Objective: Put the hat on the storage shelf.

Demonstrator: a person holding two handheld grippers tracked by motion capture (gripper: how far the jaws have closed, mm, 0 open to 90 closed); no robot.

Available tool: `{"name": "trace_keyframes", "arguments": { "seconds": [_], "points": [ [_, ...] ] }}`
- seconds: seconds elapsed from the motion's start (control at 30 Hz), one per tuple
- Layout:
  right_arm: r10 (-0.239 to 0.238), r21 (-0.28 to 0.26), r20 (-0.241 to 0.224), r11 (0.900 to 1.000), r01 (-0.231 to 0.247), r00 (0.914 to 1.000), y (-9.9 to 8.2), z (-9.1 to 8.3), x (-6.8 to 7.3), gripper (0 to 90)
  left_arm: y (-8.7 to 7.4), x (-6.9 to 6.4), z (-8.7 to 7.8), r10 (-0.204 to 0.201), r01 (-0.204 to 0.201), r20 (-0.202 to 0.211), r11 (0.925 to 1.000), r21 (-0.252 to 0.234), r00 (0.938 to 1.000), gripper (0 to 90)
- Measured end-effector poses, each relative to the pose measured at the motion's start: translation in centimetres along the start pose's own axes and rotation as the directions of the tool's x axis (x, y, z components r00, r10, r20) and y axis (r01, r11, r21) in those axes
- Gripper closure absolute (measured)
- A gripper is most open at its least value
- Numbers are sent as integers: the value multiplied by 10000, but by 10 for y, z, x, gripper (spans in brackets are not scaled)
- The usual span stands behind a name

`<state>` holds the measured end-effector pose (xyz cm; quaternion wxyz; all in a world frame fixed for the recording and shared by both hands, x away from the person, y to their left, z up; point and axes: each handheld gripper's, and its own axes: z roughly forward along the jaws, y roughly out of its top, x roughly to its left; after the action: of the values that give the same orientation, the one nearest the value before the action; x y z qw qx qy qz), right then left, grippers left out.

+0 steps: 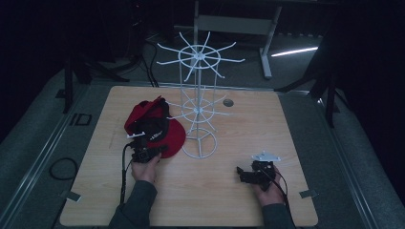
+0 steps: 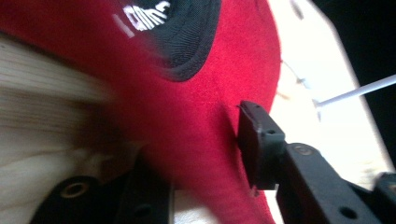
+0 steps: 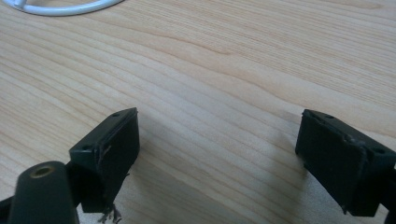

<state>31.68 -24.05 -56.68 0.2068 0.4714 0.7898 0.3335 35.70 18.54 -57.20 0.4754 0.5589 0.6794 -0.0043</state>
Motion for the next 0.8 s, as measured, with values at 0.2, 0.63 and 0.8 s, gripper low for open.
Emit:
{"name": "trace_keyframes", "arguments": {
  "seconds": [0.2,0.63,0.8],
  "points": [
    [30,-8,-3,10000,-30,10000,0,0,0,134,7,9,-11,-452,458,187,9985,-306,9988,796],
    [21,-2,-3,10000,-21,10000,0,0,0,134,13,12,-18,-789,815,698,9960,-357,9944,848],
    [27,-2,-3,10000,-27,10000,0,0,0,134,18,9,-24,-730,787,898,9950,-616,9933,848]
  ]
}}
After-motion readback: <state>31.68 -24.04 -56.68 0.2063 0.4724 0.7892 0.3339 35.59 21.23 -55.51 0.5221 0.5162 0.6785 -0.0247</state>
